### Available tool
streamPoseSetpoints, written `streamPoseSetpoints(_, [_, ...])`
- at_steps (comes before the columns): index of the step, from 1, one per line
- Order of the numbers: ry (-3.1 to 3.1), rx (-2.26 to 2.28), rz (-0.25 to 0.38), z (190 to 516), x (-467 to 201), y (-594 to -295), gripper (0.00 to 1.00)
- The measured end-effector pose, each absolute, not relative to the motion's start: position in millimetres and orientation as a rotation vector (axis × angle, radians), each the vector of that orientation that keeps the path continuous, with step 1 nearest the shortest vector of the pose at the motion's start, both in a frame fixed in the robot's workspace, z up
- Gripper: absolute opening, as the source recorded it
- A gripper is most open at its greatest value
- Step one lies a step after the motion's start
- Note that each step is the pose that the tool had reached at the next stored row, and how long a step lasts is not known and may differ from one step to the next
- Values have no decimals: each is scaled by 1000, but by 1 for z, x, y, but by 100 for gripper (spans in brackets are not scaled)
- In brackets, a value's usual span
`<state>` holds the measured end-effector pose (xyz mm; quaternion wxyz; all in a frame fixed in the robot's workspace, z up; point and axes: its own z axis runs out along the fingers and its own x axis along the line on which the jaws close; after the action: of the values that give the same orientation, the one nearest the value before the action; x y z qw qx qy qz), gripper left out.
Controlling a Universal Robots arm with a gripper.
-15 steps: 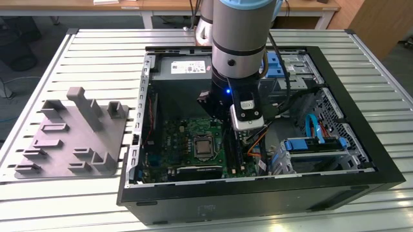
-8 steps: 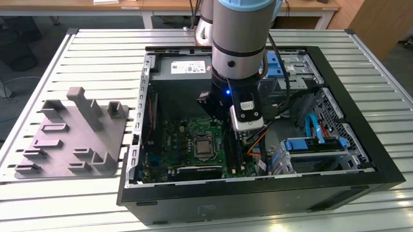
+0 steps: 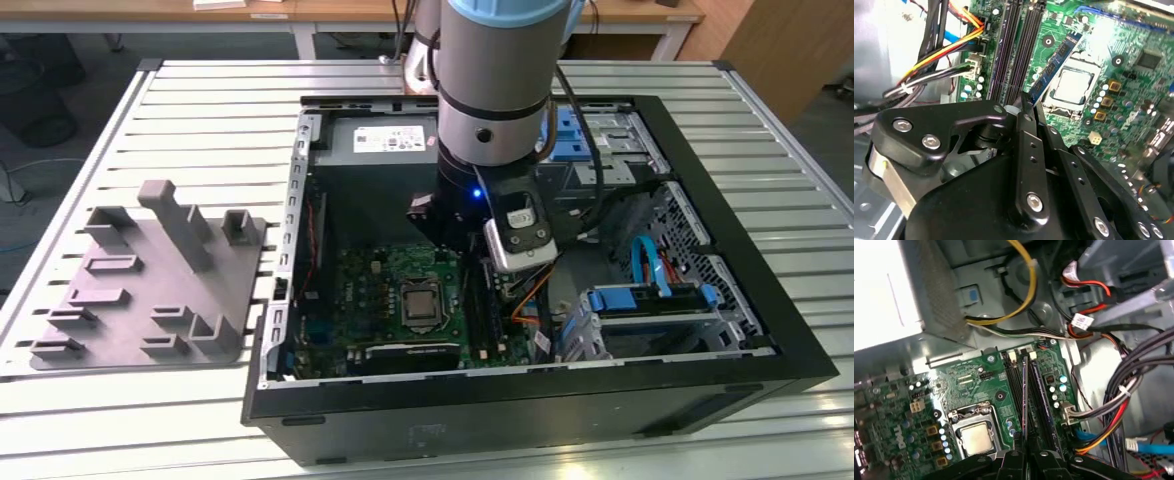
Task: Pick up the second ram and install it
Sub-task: 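Insert the second ram into the second slot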
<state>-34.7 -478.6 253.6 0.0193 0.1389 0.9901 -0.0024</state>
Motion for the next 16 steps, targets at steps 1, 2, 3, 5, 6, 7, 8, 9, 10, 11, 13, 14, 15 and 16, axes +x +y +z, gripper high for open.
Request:
streamPoseSetpoints(1, [3077,403,-7,253,-35,-479,14])
streamPoseSetpoints(2, [3080,376,-6,253,-35,-479,14])
streamPoseSetpoints(3, [3083,348,-6,253,-35,-479,14])
streamPoseSetpoints(5, [3089,291,-5,253,-35,-479,14])
streamPoseSetpoints(6, [3092,263,-4,253,-35,-479,14])
streamPoseSetpoints(7, [3094,235,-4,252,-35,-479,14])
streamPoseSetpoints(8, [3096,207,-3,252,-35,-479,14])
streamPoseSetpoints(9, [3097,179,-2,252,-35,-479,14])
streamPoseSetpoints(10, [3099,152,-2,252,-35,-479,14])
streamPoseSetpoints(11, [3100,123,-1,252,-35,-479,14])
streamPoseSetpoints(13, [3101,95,2,252,-35,-479,14])
streamPoseSetpoints(14, [3102,91,17,252,-35,-479,14])
streamPoseSetpoints(15, [3102,90,41,252,-35,-479,14])
streamPoseSetpoints(16, [3102,87,66,252,-35,-479,14])
